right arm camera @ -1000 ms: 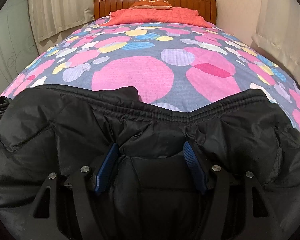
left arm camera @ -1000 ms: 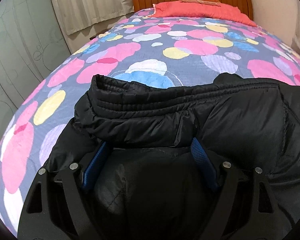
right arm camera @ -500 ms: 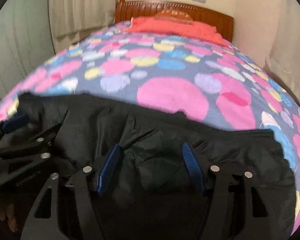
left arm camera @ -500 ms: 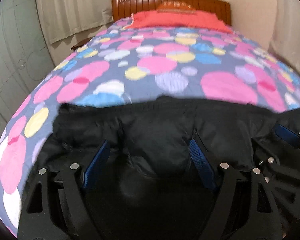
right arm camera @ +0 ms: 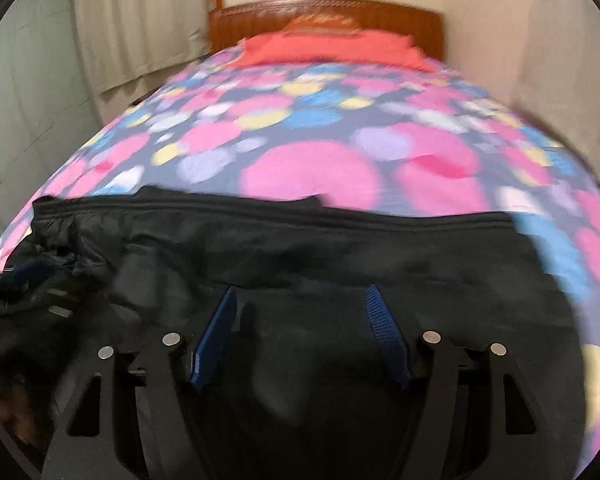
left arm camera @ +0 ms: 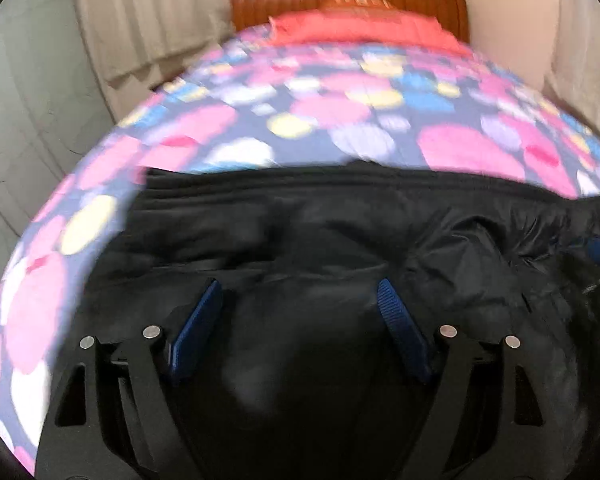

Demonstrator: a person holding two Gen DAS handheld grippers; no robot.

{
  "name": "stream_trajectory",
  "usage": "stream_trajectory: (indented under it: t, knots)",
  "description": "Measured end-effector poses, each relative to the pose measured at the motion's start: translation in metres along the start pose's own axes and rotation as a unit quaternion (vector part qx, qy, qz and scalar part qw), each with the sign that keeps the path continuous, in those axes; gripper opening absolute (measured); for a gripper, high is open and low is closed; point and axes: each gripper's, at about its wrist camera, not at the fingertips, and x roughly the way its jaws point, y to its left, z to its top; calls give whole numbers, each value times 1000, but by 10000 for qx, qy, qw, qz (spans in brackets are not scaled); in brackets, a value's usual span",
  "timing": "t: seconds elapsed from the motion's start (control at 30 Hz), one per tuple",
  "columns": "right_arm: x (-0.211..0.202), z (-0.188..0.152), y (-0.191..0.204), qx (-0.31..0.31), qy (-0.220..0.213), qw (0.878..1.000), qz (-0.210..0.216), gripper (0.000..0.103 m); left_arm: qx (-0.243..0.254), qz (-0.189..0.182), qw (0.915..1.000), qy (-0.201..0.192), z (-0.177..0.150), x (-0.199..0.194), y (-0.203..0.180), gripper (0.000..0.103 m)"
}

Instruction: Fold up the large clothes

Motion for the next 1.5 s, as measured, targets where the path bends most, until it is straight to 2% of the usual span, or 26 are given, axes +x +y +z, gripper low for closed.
stream_trajectory:
  t: [0.07,0.1,0.13,0.17,0.23,0.27,0.37,0.5,0.6,0.67,0.77,0.83,1.03,1.1,1.2,1.27,1.33,1.4,1.43,1.47,1.5]
  knots:
    - [-6,-9,-21,82,2,9990,-434,66,-72,150,9999,-35,-5,-2,10,80]
    - [1,-16,-33,159,176,9974,-679,66,-75,163,9998,107,-10,5,12,80]
    - [10,-22,-41,240,353,9968,-672,66,-27,195,9994,280,-14,16,11,81]
    - [21,-27,-46,302,505,9967,-564,68,60,257,9992,296,-18,23,6,81]
    - [22,-28,-47,305,484,9971,-502,68,288,466,9982,241,-18,24,-3,81]
    - [17,-26,-48,326,501,9971,-468,68,265,450,9983,252,-16,21,-3,81]
    - [-10,-28,-57,483,342,9977,-326,68,39,237,9993,275,-21,1,16,81]
    - [-61,-54,-84,731,97,9964,-412,72,-510,301,9982,128,-42,-37,63,82]
    - [-87,-78,-112,1072,69,9928,-530,74,-834,520,9950,175,-63,-54,95,82]
    - [-97,-96,-126,1305,137,9898,-551,76,-1147,573,9912,325,-87,-60,120,90]
    - [-108,-127,-146,1748,293,9834,-399,76,-1650,289,9849,428,-117,-67,147,93]
    - [-112,-146,-154,2105,387,9768,-122,76,-1966,182,9795,388,-130,-78,156,93]
    - [-101,-155,-143,2353,512,9698,391,76,-2777,179,9601,266,-163,-111,165,93]
    - [-93,-151,-136,2409,506,9682,439,76,-2894,44,9568,293,-168,-108,165,93]
    - [-81,-150,-135,2684,502,9608,482,78,-3051,-193,9503,580,-170,-83,163,94]
    - [-77,-152,-138,2928,460,9535,544,79,-3105,-173,9491,495,-166,-77,165,101]
    - [-73,-154,-140,3212,342,9444,614,80,-3145,-195,9482,407,-156,-70,165,101]
    - [-68,-153,-141,3392,283,9382,627,79,-3148,-187,9484,345,-147,-60,165,100]
    - [-67,-151,-140,3385,274,9388,581,78,-3156,-161,9482,316,-144,-57,163,94]
    - [-67,-151,-139,3376,253,9394,543,73,-3137,-197,9489,293,-142,-56,161,82]
    - [-67,-150,-138,3367,237,9398,542,64,-3108,-224,9498,269,-141,-56,158,78]
